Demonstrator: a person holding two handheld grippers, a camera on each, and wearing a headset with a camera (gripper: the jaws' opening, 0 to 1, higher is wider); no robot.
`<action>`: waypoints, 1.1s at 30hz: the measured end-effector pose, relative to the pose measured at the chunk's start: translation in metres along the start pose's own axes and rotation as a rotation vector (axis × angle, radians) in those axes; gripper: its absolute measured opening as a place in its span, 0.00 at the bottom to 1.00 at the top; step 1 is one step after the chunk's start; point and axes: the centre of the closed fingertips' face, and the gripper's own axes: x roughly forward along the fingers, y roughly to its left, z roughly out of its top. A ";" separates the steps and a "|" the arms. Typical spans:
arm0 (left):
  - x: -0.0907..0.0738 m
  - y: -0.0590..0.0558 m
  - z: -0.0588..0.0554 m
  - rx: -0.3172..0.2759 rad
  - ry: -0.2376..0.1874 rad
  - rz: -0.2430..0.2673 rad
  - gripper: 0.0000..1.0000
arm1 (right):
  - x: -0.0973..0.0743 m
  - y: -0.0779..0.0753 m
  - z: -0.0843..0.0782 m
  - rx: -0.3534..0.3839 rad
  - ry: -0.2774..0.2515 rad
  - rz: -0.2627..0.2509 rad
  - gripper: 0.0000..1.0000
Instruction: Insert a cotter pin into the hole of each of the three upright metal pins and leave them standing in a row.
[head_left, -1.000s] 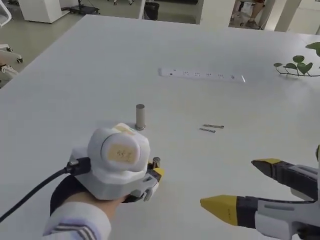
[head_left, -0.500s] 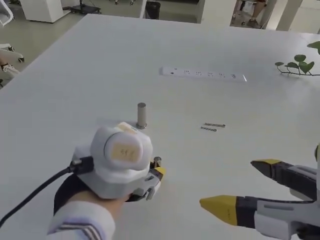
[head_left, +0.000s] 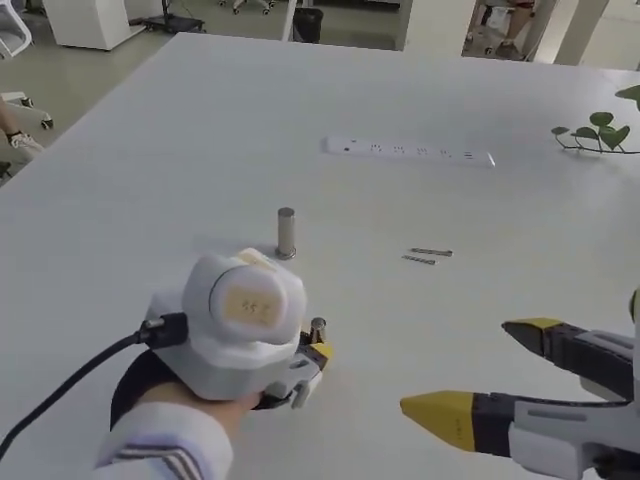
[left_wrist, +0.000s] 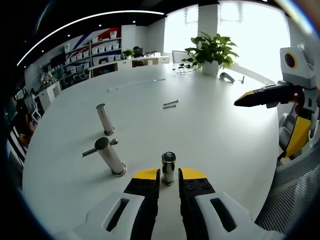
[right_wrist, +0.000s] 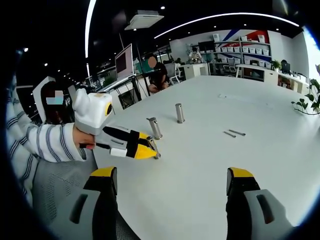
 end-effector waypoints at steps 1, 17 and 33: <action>-0.002 0.000 0.001 0.000 0.000 -0.001 0.17 | 0.000 0.000 0.000 -0.001 0.000 -0.001 0.89; -0.053 -0.013 0.028 0.180 -0.109 -0.299 0.59 | 0.000 -0.003 0.007 -0.015 -0.007 0.006 0.89; -0.080 -0.003 0.023 0.068 -0.165 -0.382 0.94 | -0.007 -0.014 0.006 -0.012 -0.004 -0.018 0.88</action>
